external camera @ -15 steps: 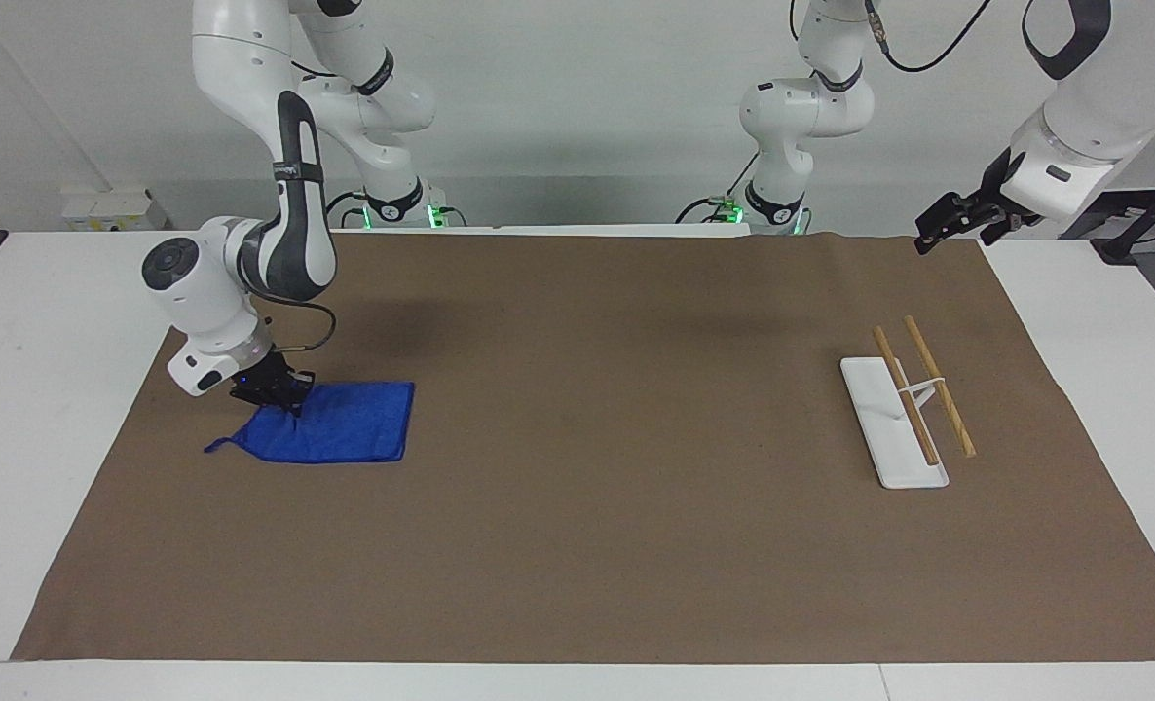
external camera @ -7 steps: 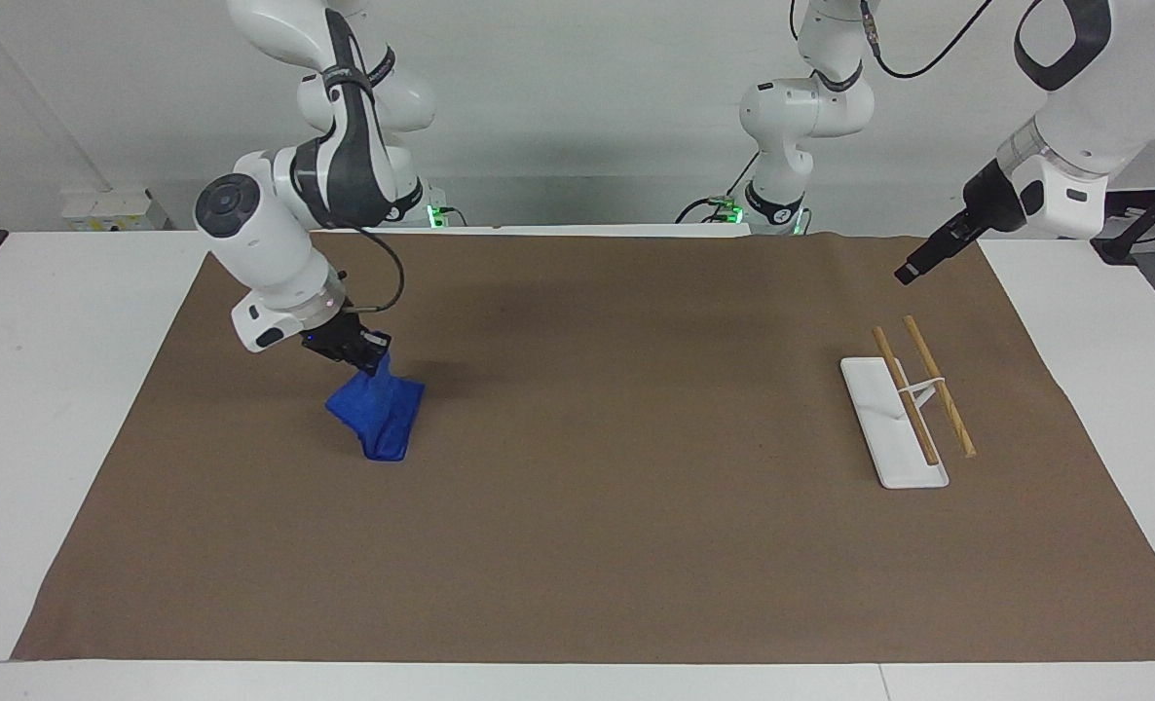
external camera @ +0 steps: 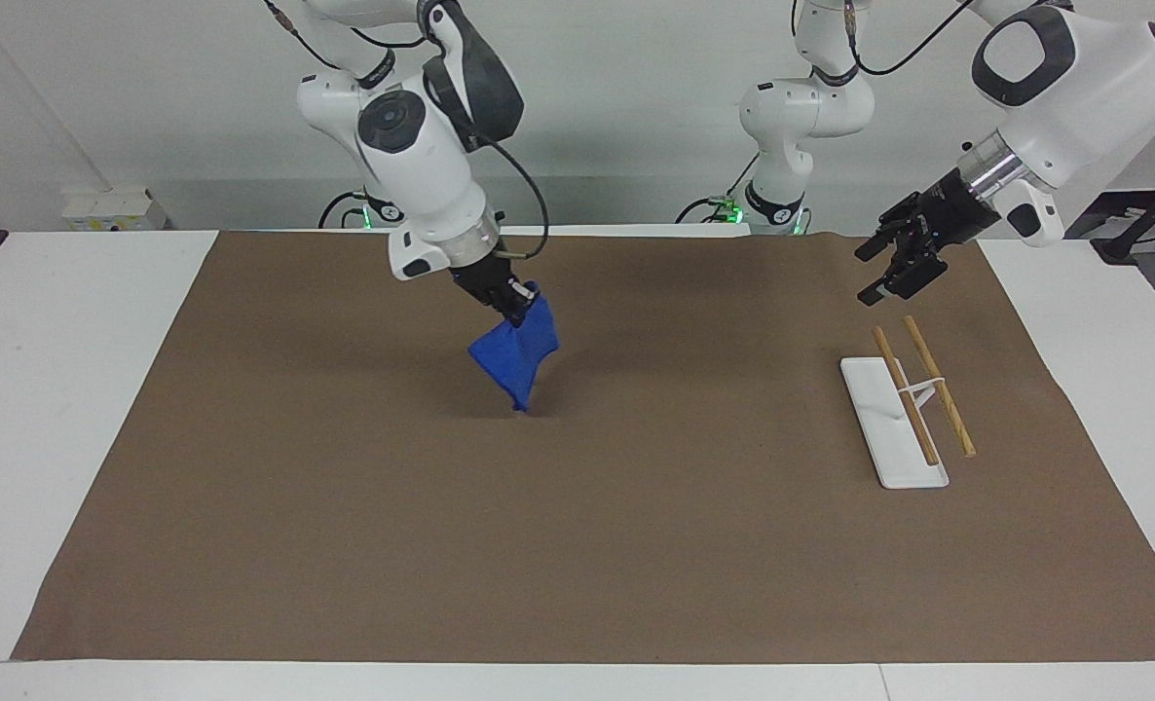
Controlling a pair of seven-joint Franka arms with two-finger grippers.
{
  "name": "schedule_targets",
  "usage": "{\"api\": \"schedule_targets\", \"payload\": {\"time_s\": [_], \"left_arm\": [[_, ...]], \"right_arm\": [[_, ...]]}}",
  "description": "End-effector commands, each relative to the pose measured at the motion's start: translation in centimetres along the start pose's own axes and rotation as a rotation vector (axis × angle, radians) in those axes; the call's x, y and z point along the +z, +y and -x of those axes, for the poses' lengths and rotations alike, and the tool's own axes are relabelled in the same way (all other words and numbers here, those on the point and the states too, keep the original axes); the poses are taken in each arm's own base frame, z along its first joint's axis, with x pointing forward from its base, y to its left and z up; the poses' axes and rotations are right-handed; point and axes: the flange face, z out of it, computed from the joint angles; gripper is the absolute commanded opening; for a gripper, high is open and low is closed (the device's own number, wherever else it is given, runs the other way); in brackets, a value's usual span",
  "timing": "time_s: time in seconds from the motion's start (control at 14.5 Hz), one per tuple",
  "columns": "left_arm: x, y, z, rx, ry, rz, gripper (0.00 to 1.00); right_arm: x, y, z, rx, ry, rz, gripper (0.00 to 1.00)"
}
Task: Right arm passes towel to left arm to hang
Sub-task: 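Lift the towel with the right gripper while the left gripper reaches toward it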
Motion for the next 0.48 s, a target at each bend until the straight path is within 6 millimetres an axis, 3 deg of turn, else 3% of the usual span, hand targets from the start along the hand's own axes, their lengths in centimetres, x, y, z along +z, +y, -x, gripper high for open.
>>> {"api": "schedule_targets", "payload": {"time_s": [0.0,0.21,0.41], "left_arm": [[1.6,-2.7,0.3,-0.119,-0.011,0.047,1.0],[3.8,-4.5,0.5,-0.174,-0.009,0.028,1.0],[5.4,-5.9,0.2,-0.236,-0.054,0.048,1.0]], "right_arm": [[-0.7,-4.1,3.6,0.138,-0.083,-0.134,0.0],[-2.4,-7.6,7.6,0.272,-0.172,-0.302,0.0],[-2.7,-10.7,12.0,0.38,-0.221,-0.448,0.0]]}}
